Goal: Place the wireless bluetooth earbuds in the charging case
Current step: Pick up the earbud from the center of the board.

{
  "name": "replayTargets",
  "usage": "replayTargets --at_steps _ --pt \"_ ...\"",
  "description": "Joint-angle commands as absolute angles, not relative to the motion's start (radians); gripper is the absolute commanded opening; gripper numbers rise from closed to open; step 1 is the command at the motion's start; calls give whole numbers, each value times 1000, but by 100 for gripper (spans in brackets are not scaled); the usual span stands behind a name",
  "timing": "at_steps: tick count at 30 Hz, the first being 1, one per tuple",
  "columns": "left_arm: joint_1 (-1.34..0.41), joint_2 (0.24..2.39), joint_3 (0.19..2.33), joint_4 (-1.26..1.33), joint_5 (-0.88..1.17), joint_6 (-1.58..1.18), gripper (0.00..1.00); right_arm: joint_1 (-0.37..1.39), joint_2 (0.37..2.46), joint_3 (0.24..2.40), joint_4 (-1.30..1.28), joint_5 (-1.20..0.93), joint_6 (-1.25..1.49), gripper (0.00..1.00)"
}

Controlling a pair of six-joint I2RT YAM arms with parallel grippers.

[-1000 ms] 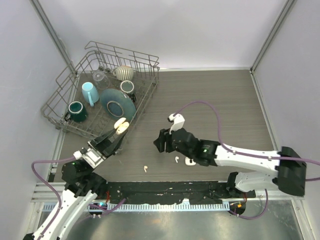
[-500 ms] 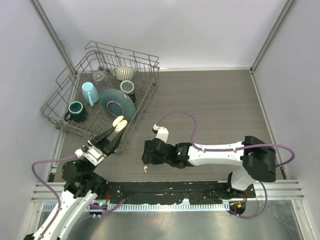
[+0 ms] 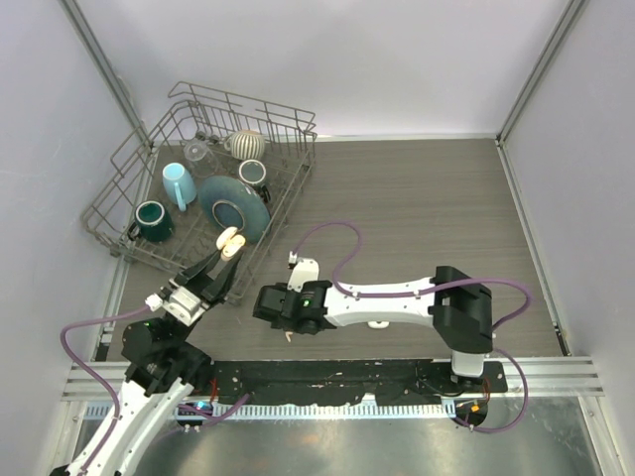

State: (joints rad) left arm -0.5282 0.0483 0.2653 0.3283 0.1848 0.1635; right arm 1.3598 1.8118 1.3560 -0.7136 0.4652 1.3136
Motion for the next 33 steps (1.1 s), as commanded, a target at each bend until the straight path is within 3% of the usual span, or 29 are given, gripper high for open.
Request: replayTargets --at_steps 1,33 --pt "-528 37 301 328 146 161 0 1364 1864 1408 -830 456 1379 54" --pt "-528 18 299 319 141 155 0 1285 1928 1414 -713 293 1339 49"
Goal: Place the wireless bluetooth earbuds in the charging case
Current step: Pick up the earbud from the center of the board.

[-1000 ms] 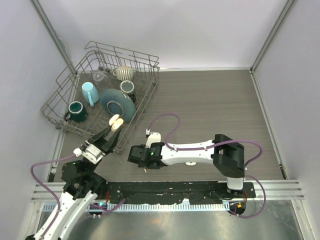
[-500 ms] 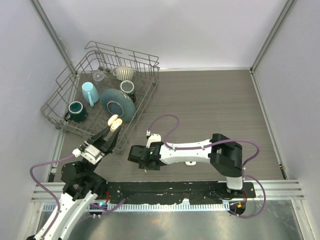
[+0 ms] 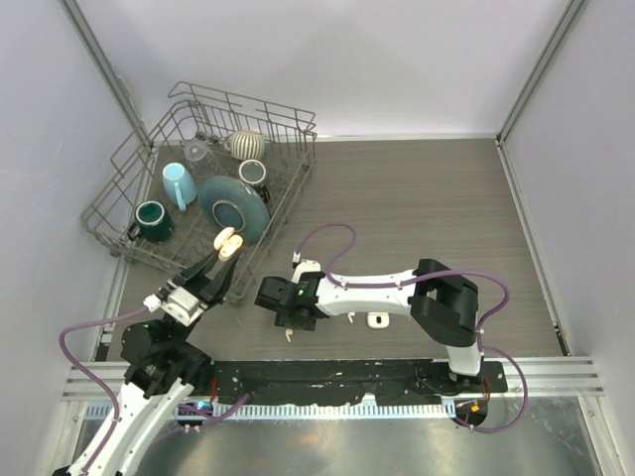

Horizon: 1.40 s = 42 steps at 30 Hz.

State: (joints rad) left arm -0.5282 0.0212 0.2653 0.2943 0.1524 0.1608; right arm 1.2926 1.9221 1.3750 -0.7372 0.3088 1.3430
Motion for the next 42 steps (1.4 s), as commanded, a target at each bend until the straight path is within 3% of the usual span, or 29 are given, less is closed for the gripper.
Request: replayTargets --at_steps 1,26,42 --pt "-529 20 299 319 140 155 0 1285 1931 1410 -707 287 1338 49" --pt "-529 41 299 333 130 163 0 1279 2006 1437 -716 222 1321 40" --pt "-528 40 296 324 123 163 0 1281 2031 1447 -761 250 1295 29"
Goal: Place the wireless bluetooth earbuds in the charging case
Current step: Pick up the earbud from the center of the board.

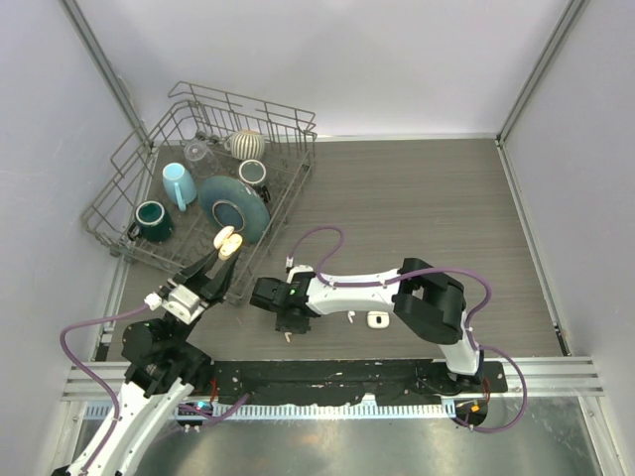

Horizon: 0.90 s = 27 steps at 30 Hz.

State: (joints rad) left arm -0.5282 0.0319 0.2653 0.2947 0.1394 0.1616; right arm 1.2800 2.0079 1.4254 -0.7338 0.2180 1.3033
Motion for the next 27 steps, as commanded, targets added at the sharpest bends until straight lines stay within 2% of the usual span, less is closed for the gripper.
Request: replayTargets --at_steps 1,5,8,11,18,27 --pt "-528 40 296 324 123 161 0 1281 2029 1447 -764 250 1296 27" --pt "-528 38 298 322 120 163 0 1281 2029 1445 -768 261 1293 24" --pt "-528 37 296 319 121 163 0 1282 2017 1434 -769 284 1298 16" --pt "-528 37 298 319 120 161 0 1281 1984 1379 -733 307 1302 1" --pt "-528 38 299 318 121 160 0 1282 1939 1351 -703 362 1289 1" --pt "-528 49 298 322 126 156 0 1282 1723 1226 -629 650 1278 1"
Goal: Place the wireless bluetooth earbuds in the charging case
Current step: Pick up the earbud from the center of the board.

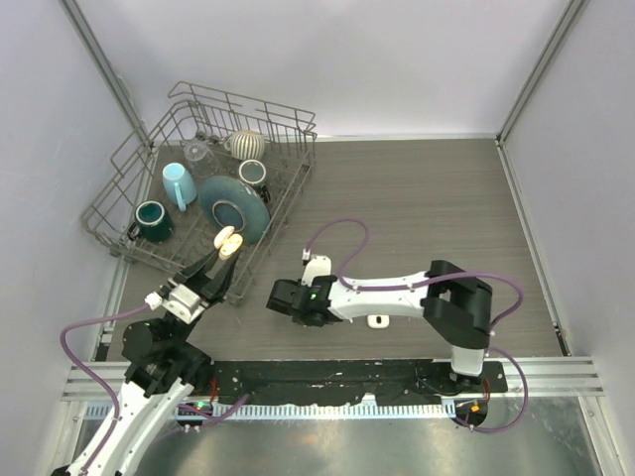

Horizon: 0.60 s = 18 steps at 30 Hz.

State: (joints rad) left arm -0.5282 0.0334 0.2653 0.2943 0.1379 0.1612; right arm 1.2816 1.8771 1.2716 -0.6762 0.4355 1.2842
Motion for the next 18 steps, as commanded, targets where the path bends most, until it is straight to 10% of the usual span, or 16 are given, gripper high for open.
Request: replayTargets --at_steps 1,18 --pt "-528 51 296 325 126 155 0 1281 1691 1206 -609 679 1266 1" --pt "-528 167 262 505 212 118 0 1282 1106 641 545 971 736 1"
